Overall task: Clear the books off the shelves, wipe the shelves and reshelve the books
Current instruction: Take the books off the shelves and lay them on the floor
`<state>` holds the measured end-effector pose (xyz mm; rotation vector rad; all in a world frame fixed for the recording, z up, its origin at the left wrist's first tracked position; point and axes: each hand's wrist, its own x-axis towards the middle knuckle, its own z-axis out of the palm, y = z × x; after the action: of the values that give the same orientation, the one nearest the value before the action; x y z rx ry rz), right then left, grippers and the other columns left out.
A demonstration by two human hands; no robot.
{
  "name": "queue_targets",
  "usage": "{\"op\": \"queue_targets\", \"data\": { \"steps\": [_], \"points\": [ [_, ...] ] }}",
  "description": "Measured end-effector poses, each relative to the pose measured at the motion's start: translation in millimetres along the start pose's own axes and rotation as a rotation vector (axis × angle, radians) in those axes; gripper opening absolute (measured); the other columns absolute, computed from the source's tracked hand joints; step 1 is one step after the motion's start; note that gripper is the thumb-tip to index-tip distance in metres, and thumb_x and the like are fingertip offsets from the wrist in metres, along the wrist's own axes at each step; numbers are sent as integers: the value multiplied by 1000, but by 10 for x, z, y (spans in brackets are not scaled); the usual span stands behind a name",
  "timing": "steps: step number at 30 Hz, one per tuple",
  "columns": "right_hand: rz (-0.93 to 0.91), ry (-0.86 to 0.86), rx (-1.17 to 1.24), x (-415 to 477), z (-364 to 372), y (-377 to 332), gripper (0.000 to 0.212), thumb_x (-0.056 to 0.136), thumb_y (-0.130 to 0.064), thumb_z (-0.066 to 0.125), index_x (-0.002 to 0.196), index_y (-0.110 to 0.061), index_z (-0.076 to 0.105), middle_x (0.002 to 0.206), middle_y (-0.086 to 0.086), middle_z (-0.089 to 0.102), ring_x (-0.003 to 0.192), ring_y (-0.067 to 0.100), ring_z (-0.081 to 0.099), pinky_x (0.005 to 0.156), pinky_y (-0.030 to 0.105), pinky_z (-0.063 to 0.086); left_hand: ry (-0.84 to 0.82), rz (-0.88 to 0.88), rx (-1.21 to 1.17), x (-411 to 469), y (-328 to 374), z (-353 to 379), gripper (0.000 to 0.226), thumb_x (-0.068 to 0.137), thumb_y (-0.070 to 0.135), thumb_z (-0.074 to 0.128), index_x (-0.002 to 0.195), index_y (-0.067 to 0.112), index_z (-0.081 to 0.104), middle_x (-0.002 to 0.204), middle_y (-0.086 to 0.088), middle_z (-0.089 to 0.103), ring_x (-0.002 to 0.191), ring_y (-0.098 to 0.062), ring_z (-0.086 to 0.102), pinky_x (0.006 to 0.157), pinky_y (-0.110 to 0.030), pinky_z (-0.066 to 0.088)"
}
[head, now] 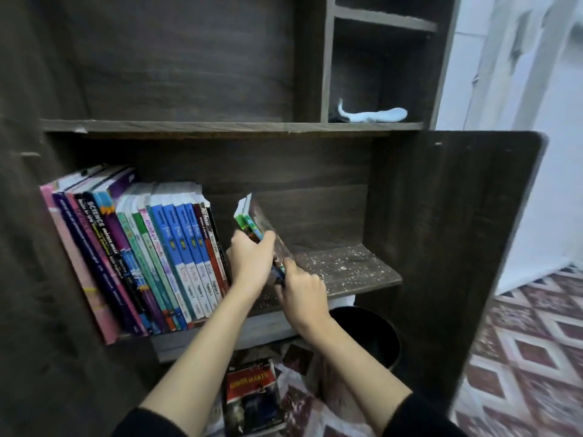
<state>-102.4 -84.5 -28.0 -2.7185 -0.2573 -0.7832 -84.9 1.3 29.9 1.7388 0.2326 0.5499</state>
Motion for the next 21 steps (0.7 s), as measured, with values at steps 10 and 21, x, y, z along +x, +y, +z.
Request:
{"op": "queue_targets", "data": {
  "steps": [10, 21],
  "points": [
    [-93, -329, 417, -330, 46, 468, 77, 87, -66, 30, 151, -24, 22, 158, 0, 21, 145, 16, 23, 116, 40, 25, -183, 133, -77, -295, -202, -352, 16, 93, 18, 55, 77, 16, 50, 66, 4, 55, 56, -6, 55, 47, -19, 40],
    [235, -546, 1032, -253, 423, 882, 127, 55, -13, 92, 151, -16, 10, 135, 4, 56, 120, 14, 57, 107, 38, 41, -620, -198, -173, -164, -544, -673, 59, 64, 17, 82, 109, -1, 49, 108, -19, 60, 90, -22, 62, 80, -34, 49]
  ]
}}
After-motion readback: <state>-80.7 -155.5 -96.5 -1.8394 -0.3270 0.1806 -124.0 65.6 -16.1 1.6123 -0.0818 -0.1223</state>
